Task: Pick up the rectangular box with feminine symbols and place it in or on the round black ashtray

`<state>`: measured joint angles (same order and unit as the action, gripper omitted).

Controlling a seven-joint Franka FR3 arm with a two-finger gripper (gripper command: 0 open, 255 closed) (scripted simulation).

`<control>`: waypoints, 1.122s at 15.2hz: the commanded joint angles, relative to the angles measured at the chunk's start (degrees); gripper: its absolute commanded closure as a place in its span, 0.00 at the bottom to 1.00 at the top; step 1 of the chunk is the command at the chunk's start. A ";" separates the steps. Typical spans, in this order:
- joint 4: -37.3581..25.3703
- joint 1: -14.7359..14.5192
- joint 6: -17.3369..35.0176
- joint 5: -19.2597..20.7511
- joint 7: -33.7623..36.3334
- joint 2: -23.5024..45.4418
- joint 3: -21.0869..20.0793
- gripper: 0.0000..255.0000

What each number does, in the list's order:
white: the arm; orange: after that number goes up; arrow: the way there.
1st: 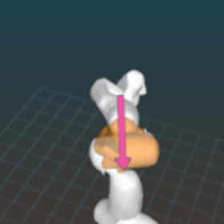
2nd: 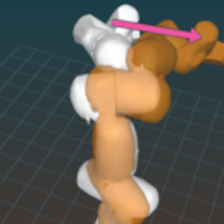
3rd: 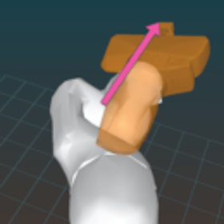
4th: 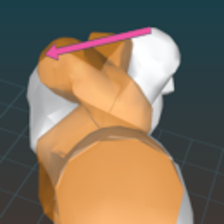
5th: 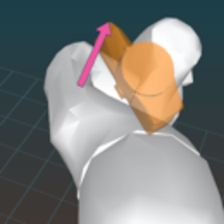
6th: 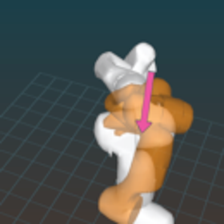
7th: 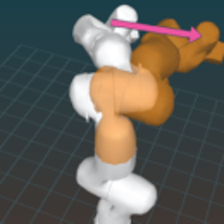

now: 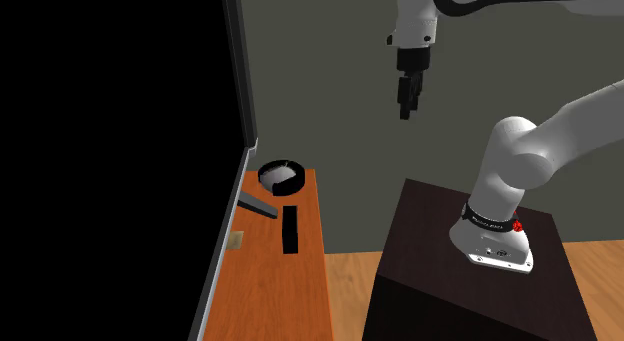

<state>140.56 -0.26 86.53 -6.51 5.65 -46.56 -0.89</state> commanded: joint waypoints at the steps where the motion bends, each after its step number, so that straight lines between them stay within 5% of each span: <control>1: 0.00 0.00 0.00 0.00 0.00 0.00 0.00 0.00; 9: 6.41 0.25 16.94 -5.51 12.27 7.95 -8.48 0.00; 17: 6.57 1.58 34.64 -7.61 24.72 22.99 -16.57 0.00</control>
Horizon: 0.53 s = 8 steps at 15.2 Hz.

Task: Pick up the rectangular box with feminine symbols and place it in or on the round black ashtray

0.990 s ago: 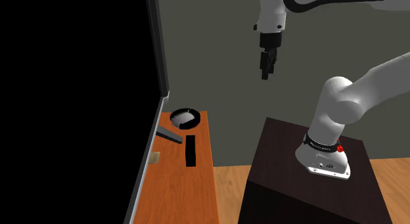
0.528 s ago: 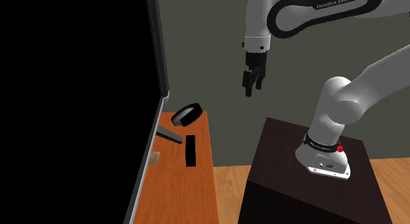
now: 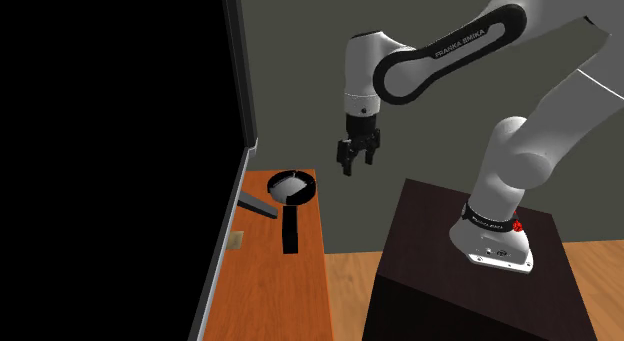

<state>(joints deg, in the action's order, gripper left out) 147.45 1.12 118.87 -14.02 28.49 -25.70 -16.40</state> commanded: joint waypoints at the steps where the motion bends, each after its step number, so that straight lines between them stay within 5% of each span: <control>1: -0.74 0.52 4.43 0.11 3.58 4.40 -1.99 0.00; 8: -6.12 3.07 17.65 6.33 17.74 21.74 -7.00 0.00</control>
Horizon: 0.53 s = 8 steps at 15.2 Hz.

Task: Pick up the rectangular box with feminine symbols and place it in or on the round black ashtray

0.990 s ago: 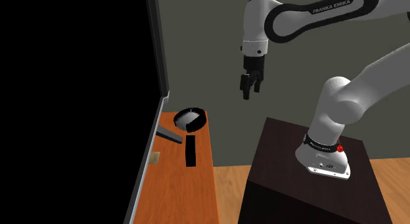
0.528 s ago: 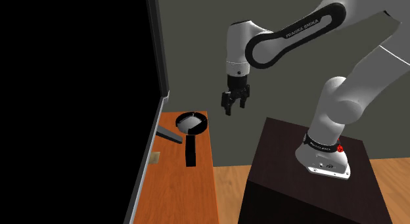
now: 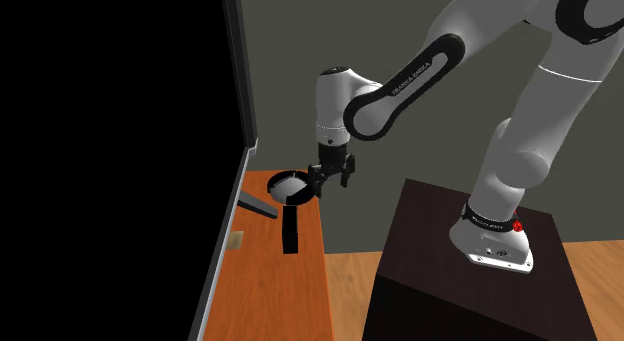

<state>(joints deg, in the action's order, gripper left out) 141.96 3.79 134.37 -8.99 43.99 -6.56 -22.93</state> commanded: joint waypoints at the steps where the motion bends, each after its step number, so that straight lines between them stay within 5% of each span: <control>1: -1.73 0.59 3.69 2.94 4.65 5.22 -0.75 0.00; 8: -11.81 -2.00 10.97 15.66 21.53 22.97 2.34 0.00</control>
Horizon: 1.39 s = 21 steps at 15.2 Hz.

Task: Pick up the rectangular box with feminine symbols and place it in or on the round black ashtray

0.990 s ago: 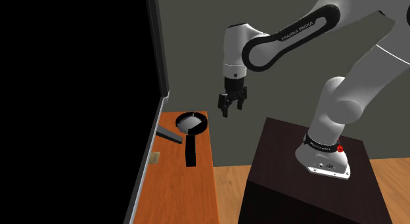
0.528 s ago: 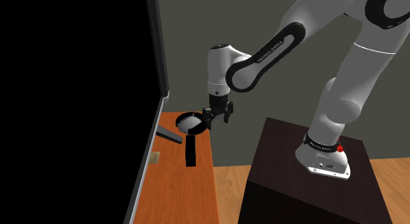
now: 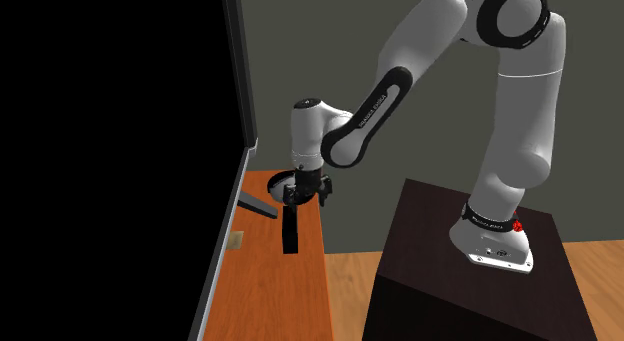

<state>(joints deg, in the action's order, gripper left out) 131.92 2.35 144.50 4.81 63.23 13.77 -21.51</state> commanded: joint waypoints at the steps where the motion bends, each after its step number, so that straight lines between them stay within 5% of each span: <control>1: -3.52 -1.36 1.43 3.30 4.33 5.00 1.85 0.00; 6: -13.19 -5.62 3.25 7.91 12.45 16.21 6.88 0.00; 21: -15.02 -7.21 7.11 9.74 13.94 21.88 8.89 0.00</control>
<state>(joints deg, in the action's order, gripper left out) 116.91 -4.86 151.61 14.55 77.17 35.64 -12.63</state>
